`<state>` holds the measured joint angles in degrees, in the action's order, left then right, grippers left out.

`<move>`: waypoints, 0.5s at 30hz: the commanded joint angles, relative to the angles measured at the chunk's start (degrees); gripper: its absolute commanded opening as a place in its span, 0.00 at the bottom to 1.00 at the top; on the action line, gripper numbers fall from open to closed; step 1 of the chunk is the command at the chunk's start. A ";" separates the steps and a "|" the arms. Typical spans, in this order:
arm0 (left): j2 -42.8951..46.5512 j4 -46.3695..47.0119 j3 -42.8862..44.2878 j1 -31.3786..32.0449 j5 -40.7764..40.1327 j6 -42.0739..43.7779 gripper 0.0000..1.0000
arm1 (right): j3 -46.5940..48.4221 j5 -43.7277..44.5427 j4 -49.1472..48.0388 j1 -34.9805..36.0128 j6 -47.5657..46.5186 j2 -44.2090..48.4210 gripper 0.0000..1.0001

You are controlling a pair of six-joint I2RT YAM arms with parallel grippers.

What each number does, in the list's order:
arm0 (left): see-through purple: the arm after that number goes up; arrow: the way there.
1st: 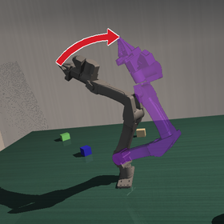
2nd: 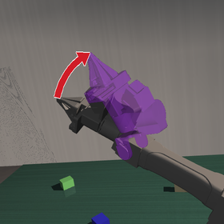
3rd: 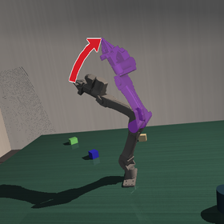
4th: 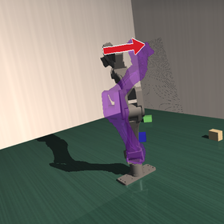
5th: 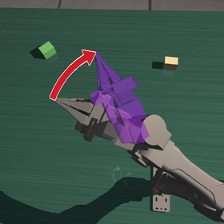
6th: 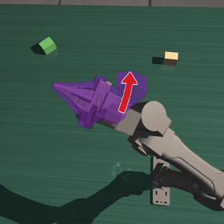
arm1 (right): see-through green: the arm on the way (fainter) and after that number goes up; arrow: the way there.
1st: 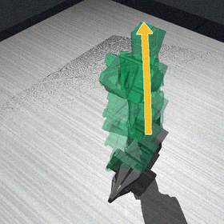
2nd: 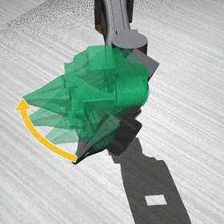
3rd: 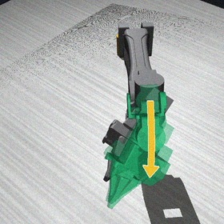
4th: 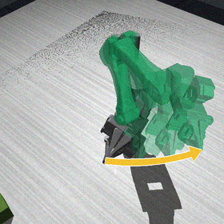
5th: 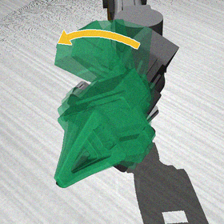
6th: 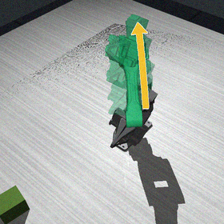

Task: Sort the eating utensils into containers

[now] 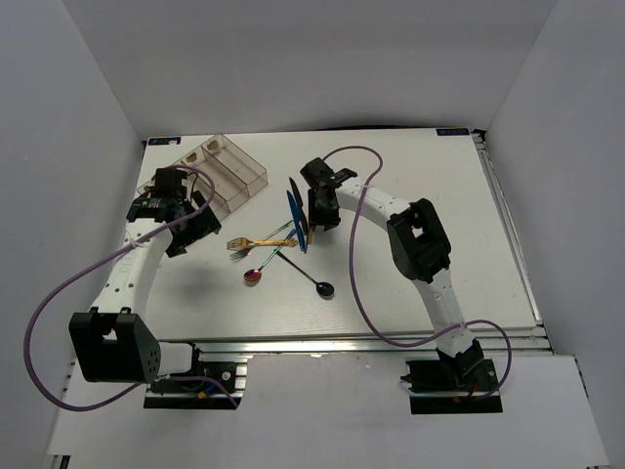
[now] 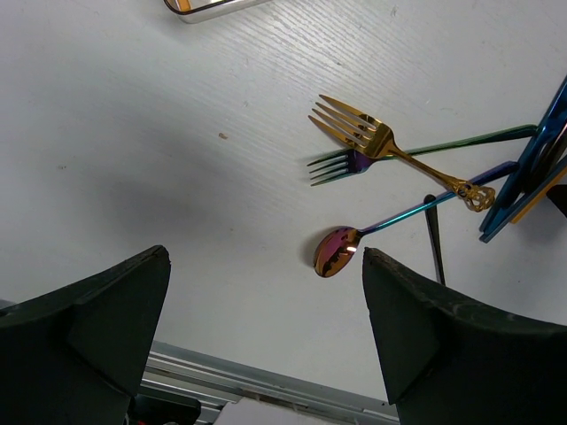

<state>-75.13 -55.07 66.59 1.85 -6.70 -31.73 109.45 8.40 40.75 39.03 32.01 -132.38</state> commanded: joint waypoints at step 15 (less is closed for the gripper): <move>1.13 0.58 0.03 0.97 0.55 1.31 0.98 | 3.49 -0.58 0.03 0.44 6.75 1.16 0.43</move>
<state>-75.13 -55.07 66.15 2.48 -6.63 -31.03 110.10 8.19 40.53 39.07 37.36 -132.18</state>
